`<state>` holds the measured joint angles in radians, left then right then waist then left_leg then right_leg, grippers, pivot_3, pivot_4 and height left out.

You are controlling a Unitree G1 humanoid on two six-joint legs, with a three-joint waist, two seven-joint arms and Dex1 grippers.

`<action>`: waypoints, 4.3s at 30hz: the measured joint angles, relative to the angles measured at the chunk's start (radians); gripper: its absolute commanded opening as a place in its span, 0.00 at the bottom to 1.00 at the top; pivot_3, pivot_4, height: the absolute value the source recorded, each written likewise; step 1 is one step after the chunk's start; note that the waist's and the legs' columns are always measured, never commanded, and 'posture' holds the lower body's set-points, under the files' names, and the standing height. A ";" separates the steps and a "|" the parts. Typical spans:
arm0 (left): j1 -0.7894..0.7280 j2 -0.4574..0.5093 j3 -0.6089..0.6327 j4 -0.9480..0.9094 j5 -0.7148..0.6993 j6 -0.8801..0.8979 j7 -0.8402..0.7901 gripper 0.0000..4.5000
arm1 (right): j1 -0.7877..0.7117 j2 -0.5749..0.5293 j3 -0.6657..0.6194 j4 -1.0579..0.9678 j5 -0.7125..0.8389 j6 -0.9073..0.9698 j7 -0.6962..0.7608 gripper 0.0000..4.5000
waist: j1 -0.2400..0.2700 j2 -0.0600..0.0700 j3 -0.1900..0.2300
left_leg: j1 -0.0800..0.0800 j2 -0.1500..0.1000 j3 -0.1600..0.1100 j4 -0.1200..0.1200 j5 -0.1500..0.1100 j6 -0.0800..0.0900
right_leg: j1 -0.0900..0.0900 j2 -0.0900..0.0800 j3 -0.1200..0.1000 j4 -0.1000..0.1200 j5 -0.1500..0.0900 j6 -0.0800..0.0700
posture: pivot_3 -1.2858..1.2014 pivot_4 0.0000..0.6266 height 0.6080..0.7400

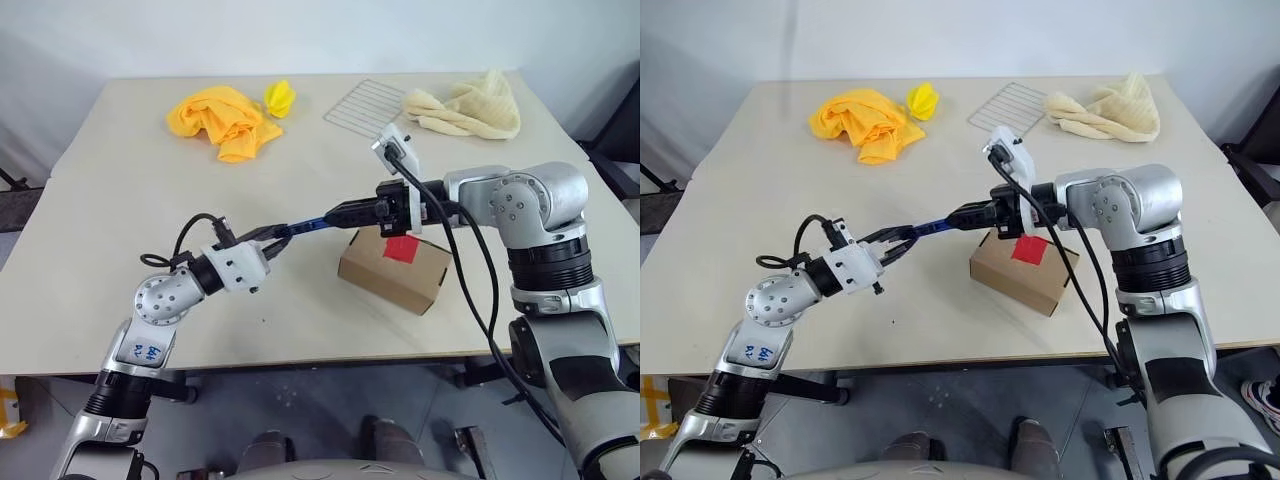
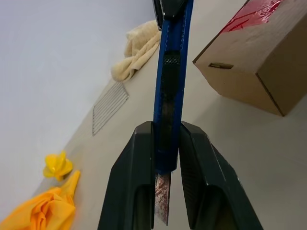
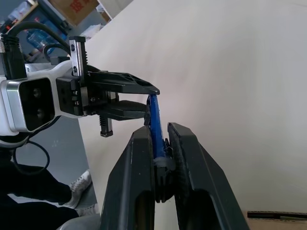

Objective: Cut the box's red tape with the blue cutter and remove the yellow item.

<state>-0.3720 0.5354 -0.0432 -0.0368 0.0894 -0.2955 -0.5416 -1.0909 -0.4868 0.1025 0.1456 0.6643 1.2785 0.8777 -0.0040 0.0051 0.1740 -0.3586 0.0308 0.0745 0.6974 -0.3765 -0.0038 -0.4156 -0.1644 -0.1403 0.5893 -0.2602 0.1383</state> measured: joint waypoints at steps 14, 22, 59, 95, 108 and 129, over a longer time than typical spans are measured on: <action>-0.009 -0.016 0.127 -0.042 -0.207 0.322 -0.005 1.00 | 0.000 -0.046 -0.095 0.000 -0.017 0.012 -0.105 0.03 | 0.000 0.000 0.000 | 0.000 0.000 0.000 0.000 0.000 0.000 | 0.000 0.000 0.000 0.000 0.000 0.000 | 0.52 0.24 1.00; -0.026 0.046 0.227 -0.039 -0.334 0.445 -0.068 1.00 | 0.014 -0.144 -0.182 -0.061 -0.020 0.034 -0.161 0.03 | 0.005 0.000 0.000 | -0.001 0.000 0.000 0.000 0.000 0.000 | 0.000 0.000 0.000 -0.001 0.000 0.000 | 0.52 0.24 1.00; -0.375 -0.372 -0.203 0.068 -0.328 0.958 -0.018 0.01 | 0.449 -0.489 -0.289 -0.502 0.002 -0.170 -0.139 0.03 | 0.029 -0.003 0.002 | -0.001 -0.001 0.001 0.002 0.000 0.000 | 0.001 0.000 0.002 -0.003 0.001 0.002 | 0.52 0.24 1.00; -0.406 -0.401 -0.162 0.041 -0.356 1.191 0.033 0.01 | 0.471 -0.494 -0.200 -0.434 -0.058 -0.251 -0.088 0.03 | 0.031 -0.003 0.002 | -0.001 -0.001 0.001 0.003 0.000 0.000 | 0.001 0.000 0.002 -0.003 0.001 0.002 | 0.52 0.24 1.00; -0.410 -0.402 -0.160 0.044 -0.359 1.201 0.037 0.01 | 0.446 -0.493 -0.251 -0.457 -0.015 -0.223 -0.096 0.03 | 0.031 -0.003 0.002 | 0.000 -0.001 0.001 0.003 0.000 0.000 | 0.002 0.000 0.002 -0.002 0.001 0.002 | 0.52 0.24 1.00; -0.410 -0.402 -0.160 0.046 -0.358 1.202 0.039 0.01 | 0.510 -0.513 -0.255 -0.457 -0.024 -0.258 -0.069 0.03 | 0.032 -0.003 0.002 | 0.000 -0.001 0.001 0.003 0.000 0.000 | 0.002 0.000 0.002 -0.002 0.001 0.002 | 0.52 0.24 1.00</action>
<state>-0.7819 0.1337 -0.2029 0.0087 -0.2690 0.9061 -0.5022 -0.5812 -1.0001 -0.1525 -0.3109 0.6406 1.0202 0.8085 0.0277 0.0017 0.1759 -0.3581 0.0299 0.0758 0.7008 -0.3768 -0.0036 -0.4133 -0.1644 -0.1381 0.5872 -0.2590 0.1403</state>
